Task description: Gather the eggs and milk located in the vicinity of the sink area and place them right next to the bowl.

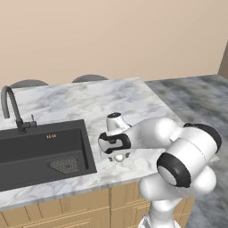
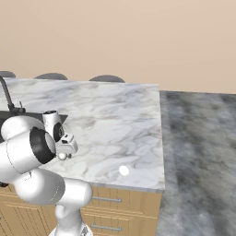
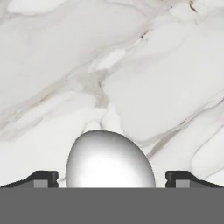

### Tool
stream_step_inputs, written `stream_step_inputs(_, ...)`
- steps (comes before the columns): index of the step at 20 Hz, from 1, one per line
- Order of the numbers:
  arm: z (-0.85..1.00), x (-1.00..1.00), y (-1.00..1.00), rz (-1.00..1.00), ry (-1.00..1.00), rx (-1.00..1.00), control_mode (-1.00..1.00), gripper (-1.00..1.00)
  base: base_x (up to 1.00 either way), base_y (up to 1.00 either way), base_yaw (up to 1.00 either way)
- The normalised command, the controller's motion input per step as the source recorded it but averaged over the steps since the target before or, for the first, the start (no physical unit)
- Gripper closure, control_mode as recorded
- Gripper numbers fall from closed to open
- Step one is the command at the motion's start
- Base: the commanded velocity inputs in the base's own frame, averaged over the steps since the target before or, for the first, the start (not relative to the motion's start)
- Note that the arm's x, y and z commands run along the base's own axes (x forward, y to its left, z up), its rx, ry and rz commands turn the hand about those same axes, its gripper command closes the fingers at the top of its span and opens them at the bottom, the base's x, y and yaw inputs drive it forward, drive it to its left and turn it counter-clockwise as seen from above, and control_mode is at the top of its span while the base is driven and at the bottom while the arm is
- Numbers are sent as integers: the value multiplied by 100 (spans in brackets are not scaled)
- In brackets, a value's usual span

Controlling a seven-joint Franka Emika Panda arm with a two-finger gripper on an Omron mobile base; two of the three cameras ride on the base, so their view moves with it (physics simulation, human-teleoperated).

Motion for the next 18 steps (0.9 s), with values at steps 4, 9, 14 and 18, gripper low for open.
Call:
stream_step_inputs(4, -4, 0, 0, 0, 0, 0, -100, 100, 0, 0, 0)
stream_step_inputs(9, 4, 0, 0, 0, 0, 0, -100, 100, 0, 0, 0)
stream_step_inputs(14, 70, -42, -13, -5, 1, 0, -100, 100, 0, 0, 0)
stream_step_inputs(18, 89, -80, -42, -14, 5, 2, -100, 100, 0, 0, 0)
